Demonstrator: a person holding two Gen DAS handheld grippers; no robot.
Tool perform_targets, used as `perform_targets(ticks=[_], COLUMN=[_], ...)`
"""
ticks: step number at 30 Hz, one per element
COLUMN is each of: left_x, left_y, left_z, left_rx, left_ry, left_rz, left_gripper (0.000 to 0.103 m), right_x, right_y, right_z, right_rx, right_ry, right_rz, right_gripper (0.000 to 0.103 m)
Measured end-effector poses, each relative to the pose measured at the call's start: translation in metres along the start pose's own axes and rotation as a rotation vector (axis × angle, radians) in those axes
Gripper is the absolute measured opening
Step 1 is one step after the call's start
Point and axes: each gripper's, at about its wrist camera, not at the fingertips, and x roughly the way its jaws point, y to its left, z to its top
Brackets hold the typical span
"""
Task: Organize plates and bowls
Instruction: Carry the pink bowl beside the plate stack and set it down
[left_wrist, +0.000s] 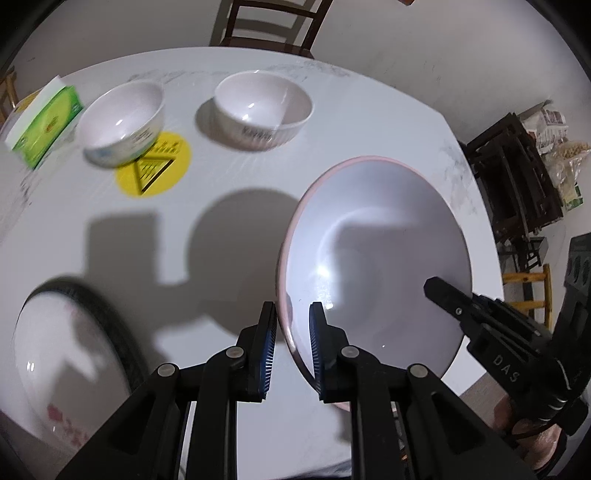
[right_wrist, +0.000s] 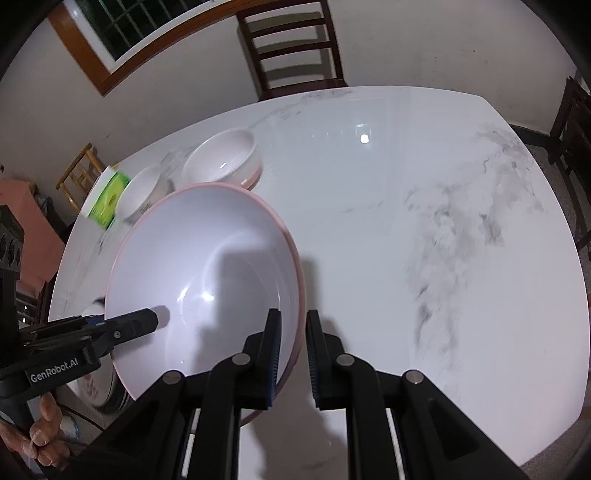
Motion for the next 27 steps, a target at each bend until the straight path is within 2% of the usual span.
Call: perform_targets(ticks=[10,17,27], left_x=[-0.003,0.002,0.008], left_y=[0.031,0.04,0.047], left_z=[-0.055,-0.069,-0.078], left_rx=[-0.017,-0.03,-0.034], left_ry=[0.042,0.053,0.055], left_rz=[0.035,0.043,0.057], left_gripper=[0.015,0.015,0.015], right_x=[0.002,0.011,0.021], right_y=[0.032,0.037,0.04], right_z=[-0.05,-0.072,-0.079], right_rx=[-0.028,-0.025,-0.025], right_ry=[0.045,0.083,0.109], right_rz=[0.009,0.016,0.028], right_gripper=[0.015,0.015,0.016])
